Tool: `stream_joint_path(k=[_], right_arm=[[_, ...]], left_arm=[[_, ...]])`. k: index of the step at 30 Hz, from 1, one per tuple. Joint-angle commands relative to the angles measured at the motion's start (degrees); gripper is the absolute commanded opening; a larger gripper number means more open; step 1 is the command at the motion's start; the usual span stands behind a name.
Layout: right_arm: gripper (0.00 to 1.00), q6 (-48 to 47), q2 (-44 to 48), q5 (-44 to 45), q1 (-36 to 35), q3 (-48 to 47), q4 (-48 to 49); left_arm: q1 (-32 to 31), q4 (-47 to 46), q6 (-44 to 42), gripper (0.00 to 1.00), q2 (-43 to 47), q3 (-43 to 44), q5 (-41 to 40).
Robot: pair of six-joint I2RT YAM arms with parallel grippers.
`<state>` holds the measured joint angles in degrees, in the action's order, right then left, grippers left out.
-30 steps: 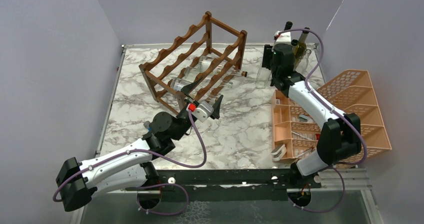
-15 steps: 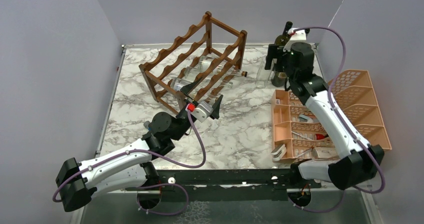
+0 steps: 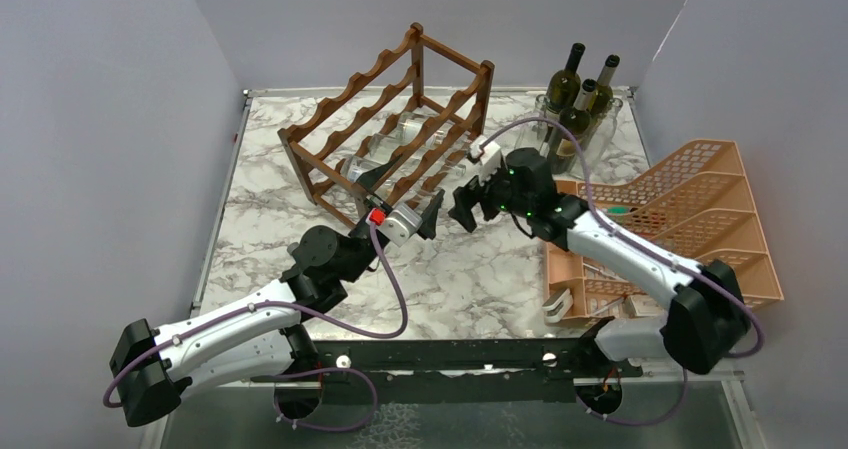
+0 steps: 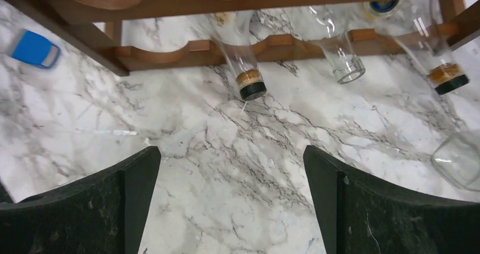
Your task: Take the wine bottle off the wine rack
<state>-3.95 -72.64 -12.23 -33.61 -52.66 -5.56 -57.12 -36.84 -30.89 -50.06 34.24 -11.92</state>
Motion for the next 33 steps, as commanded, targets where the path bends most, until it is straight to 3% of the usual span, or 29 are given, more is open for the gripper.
stream_joint_path(k=[1, 5, 11, 17, 25, 29, 33], right_arm=[[1.00, -1.2, -7.5, 9.8, -1.6, -1.8, 6.2], [1.00, -4.1, -15.2, 9.6, -1.6, -4.0, 9.5], [1.00, -6.7, -22.8, 0.6, 2.7, -4.9, 20.0], [1.00, -8.9, -31.9, -1.6, 5.0, -13.4, 18.5], [0.99, -9.7, -40.4, -13.8, 6.9, -19.1, 18.7], [0.94, -9.4, -43.1, -15.7, 6.9, -18.7, 19.9], [0.79, -8.0, -44.0, -17.8, 6.9, -19.2, 17.7]], left_arm=[[-0.2, -1.5, 0.1, 0.99, 0.8, -0.8, 0.6], [-0.1, -1.5, 0.0, 0.99, 0.8, -0.8, 0.7], [-0.1, -1.6, -0.6, 0.99, 0.9, -0.9, 0.2], [-0.2, -1.5, -0.7, 0.99, 1.1, -0.9, 0.4], [-0.1, -1.6, -1.5, 0.99, 1.8, -1.1, -0.1], [-0.1, -1.6, -1.6, 0.99, 2.0, -0.9, -0.2], [-0.1, -1.6, -1.6, 0.99, 1.9, -1.0, -0.2]])
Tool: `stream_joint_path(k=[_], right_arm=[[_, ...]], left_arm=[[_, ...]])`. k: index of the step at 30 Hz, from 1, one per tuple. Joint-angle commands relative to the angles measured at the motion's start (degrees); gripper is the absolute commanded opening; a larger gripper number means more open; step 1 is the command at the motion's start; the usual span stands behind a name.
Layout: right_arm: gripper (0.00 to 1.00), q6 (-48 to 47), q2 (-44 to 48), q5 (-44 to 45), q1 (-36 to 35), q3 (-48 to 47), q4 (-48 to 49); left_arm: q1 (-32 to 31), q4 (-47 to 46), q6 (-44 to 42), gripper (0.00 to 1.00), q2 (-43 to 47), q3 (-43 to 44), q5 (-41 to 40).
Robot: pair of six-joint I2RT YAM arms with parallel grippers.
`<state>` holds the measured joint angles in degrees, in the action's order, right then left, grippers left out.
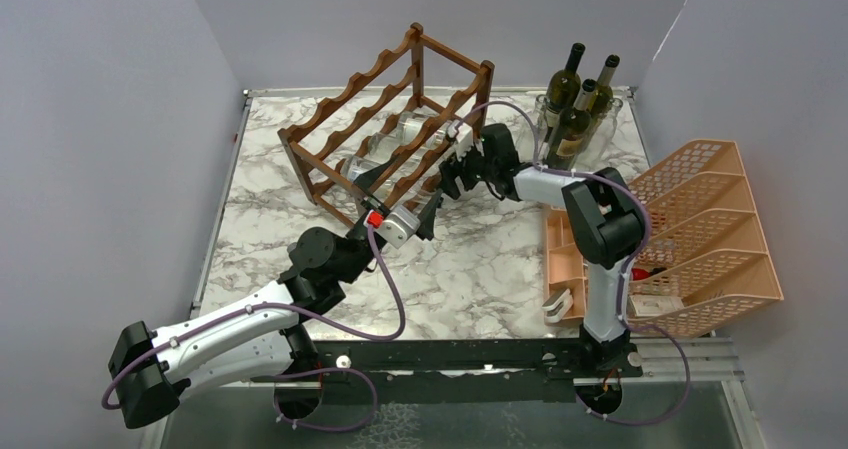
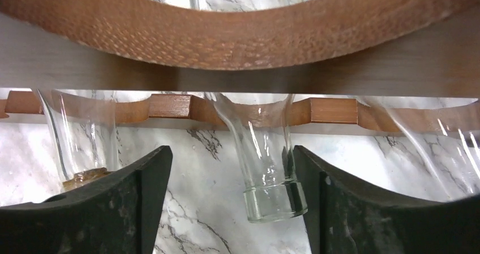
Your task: Take the wine bottle off the wine rack
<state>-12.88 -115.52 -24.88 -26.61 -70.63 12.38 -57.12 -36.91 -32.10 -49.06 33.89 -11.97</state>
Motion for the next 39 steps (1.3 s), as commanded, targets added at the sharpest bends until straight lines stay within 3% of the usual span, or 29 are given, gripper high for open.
stream_joint_path(k=[1, 7, 18, 25, 33, 39], right_arm=[[0.76, 1.7, -0.3, -5.6, -0.2, 0.0, 0.7], [0.55, 7.3, 4.8, -4.3, -0.3, 8.7, 11.7], [0.56, 9.1, -0.6, -3.8, -0.3, 4.9, 13.0], [0.52, 9.4, -1.5, -1.2, -0.3, 4.3, 13.6], [0.30, 10.5, 0.0, 1.4, -0.3, 7.6, 16.7], [0.13, 13.1, 7.0, 2.1, -0.3, 11.5, 18.4]], left_arm=[[-0.1, -1.5, -0.4, 0.99, 0.8, -0.6, -0.2], [-0.1, -1.5, -0.3, 0.99, 0.6, -0.6, -0.1], [-0.1, -1.5, -0.8, 0.99, 0.3, -0.7, -0.6], [-0.1, -1.5, -0.5, 0.99, 0.1, -0.7, -0.3], [-0.1, -1.5, -0.5, 0.99, -0.2, -0.8, -0.2], [-0.1, -1.5, -0.3, 0.99, -0.6, -0.7, -0.1]])
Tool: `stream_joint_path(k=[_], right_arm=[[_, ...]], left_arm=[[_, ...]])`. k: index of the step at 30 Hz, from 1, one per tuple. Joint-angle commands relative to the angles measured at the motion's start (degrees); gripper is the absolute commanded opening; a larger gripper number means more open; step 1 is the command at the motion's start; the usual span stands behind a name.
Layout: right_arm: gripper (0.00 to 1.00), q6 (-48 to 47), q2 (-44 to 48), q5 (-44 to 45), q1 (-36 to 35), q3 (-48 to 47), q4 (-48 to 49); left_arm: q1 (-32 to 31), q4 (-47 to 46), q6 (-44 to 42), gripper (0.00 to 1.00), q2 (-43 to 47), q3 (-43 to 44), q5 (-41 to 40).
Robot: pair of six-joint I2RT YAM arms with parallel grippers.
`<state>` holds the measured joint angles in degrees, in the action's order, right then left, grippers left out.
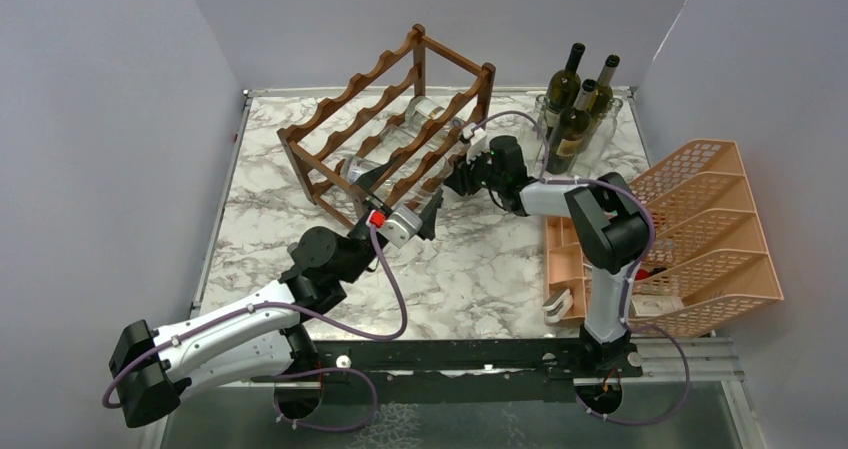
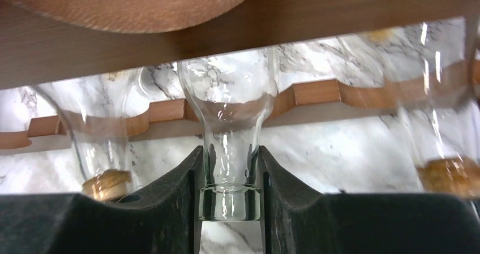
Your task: Take the wine bottle off the wine rack
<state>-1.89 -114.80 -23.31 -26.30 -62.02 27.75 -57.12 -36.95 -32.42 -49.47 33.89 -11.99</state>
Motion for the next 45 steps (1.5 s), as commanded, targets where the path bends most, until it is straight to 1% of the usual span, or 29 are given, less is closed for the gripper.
stream_joint_path(k=[1, 3, 5, 12, 16, 21, 25, 29, 34, 37, 40, 43, 45], right_arm=[[0.11, 2.5, 7.9, 1.3, -0.6, 4.0, 3.4], [0.07, 3.2, 10.8, 2.0, -0.6, 6.5, 4.5], [0.02, 3.4, 13.3, 2.9, -0.6, 8.1, 3.5], [0.01, 5.4, 23.5, 9.3, -0.5, 15.7, -2.0], [0.01, 8.1, 31.3, 12.4, -0.5, 19.4, -5.7], [0.01, 10.2, 38.7, 15.9, -0.5, 19.1, -17.2], [0.01, 9.7, 43.6, 18.8, -0.5, 15.1, -30.1], [0.01, 10.9, 46.8, 21.5, -0.5, 8.6, -47.3], [0.01, 13.7, 48.7, 25.6, -0.5, -0.3, -65.2], [0.01, 14.6, 48.1, 27.3, -0.5, -6.6, -74.7], [0.01, 14.4, 47.3, 24.2, -0.5, -11.8, -81.1], [0.01, 13.2, 47.2, 19.9, -0.5, -14.4, -84.7], [0.01, 11.7, 47.0, 15.3, -0.5, -15.1, -86.8]], left_arm=[[-0.1, -1.4, 0.0, 0.99, -0.1, -0.7, -0.1], [-0.1, -1.4, 0.0, 0.99, -0.1, -0.8, 0.0], [-0.1, -1.5, 0.0, 0.99, -0.1, -0.8, 0.0], [-0.1, -1.4, 0.3, 0.99, 0.0, -0.7, 0.2], [-0.1, -1.5, 0.6, 0.99, 0.0, -0.7, 0.5], [-0.1, -1.4, 0.8, 0.99, -0.5, -0.8, 0.6], [-0.1, -1.4, 1.0, 0.99, -1.0, -0.8, 0.5], [-0.1, -1.4, 1.1, 0.99, -1.3, -0.8, 0.6], [-0.1, -1.3, 1.7, 0.99, -1.4, -0.8, 1.0], [-0.1, -1.4, 2.1, 0.99, -1.8, -0.8, 1.8], [-0.2, -0.7, 1.9, 0.99, -2.8, -0.6, 7.0], [-0.4, 3.3, 0.2, 0.99, -4.6, 0.3, 18.7], [-1.0, 5.2, -0.4, 0.99, -6.6, 0.8, 24.1]])
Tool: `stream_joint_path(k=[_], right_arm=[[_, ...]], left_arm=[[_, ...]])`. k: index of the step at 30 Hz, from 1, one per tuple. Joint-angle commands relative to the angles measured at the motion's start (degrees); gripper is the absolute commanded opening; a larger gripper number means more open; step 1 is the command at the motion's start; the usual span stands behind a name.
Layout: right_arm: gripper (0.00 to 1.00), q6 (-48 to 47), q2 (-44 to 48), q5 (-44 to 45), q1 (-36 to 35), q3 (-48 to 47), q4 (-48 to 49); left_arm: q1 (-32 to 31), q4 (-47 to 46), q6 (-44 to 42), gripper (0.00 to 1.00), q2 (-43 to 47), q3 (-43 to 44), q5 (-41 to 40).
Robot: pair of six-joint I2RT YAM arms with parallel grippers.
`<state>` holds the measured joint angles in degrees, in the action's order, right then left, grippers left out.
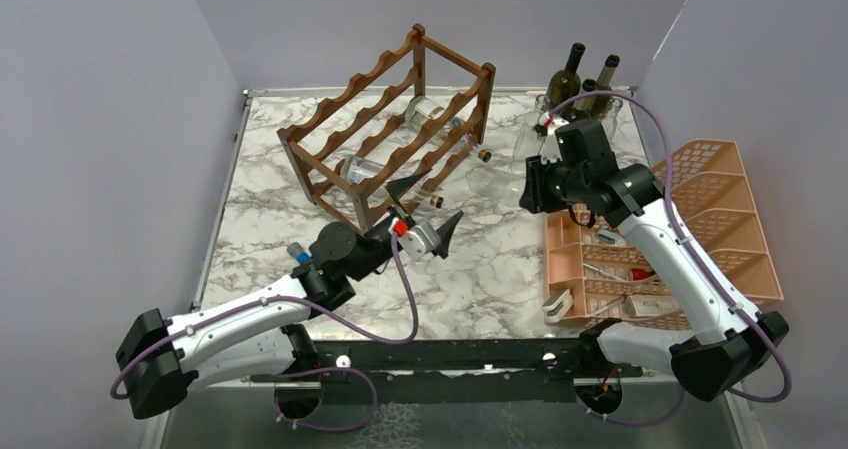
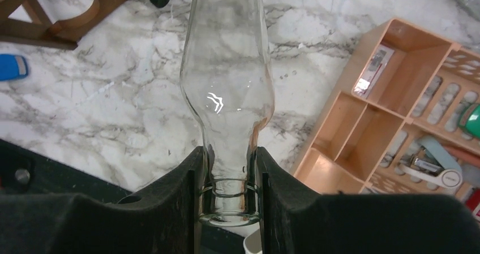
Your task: Take the wine bottle off the wine rack
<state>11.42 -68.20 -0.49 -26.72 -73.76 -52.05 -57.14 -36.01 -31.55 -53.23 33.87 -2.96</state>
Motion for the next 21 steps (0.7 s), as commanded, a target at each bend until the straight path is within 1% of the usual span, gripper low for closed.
stream_joint_path(k=[1, 3, 8, 11, 14, 17, 19, 21], right_arm=[[0.01, -2.1, 0.4, -9.2, -0.1, -3.4, -8.2], [0.01, -3.6, 0.6, -12.9, -0.1, -3.1, -10.5], [0.01, -4.6, 4.4, -18.9, -0.1, -1.2, -11.9], [0.01, -5.5, 5.4, -23.6, -0.1, 0.0, -11.7], [0.01, -6.0, 5.8, -26.3, -0.1, 0.1, -11.6], [0.01, -6.5, 6.3, -28.8, -0.2, -0.2, -11.7], [0.01, -6.7, 6.7, -29.8, -0.2, 0.0, -11.6], [0.01, -6.5, 6.9, -29.7, -0.2, 0.2, -11.6]], left_arm=[[-1.3, 4.7, -1.5, 0.99, -4.0, 0.9, 16.5], [-2.6, 6.0, -2.7, 0.99, -6.8, 1.3, 16.9], [-6.2, 7.8, -5.0, 0.99, -13.9, 2.5, 12.5], [-6.8, 7.7, -4.3, 0.99, -17.7, 3.5, 11.8], [-6.9, 7.7, -3.1, 0.99, -21.6, 5.2, 12.2], [-7.0, 7.7, -2.9, 0.99, -25.0, 6.9, 9.0], [-7.0, 7.6, -3.6, 0.96, -26.3, 7.6, 6.8], [-7.0, 7.5, -3.6, 0.88, -26.9, 7.9, 6.1]])
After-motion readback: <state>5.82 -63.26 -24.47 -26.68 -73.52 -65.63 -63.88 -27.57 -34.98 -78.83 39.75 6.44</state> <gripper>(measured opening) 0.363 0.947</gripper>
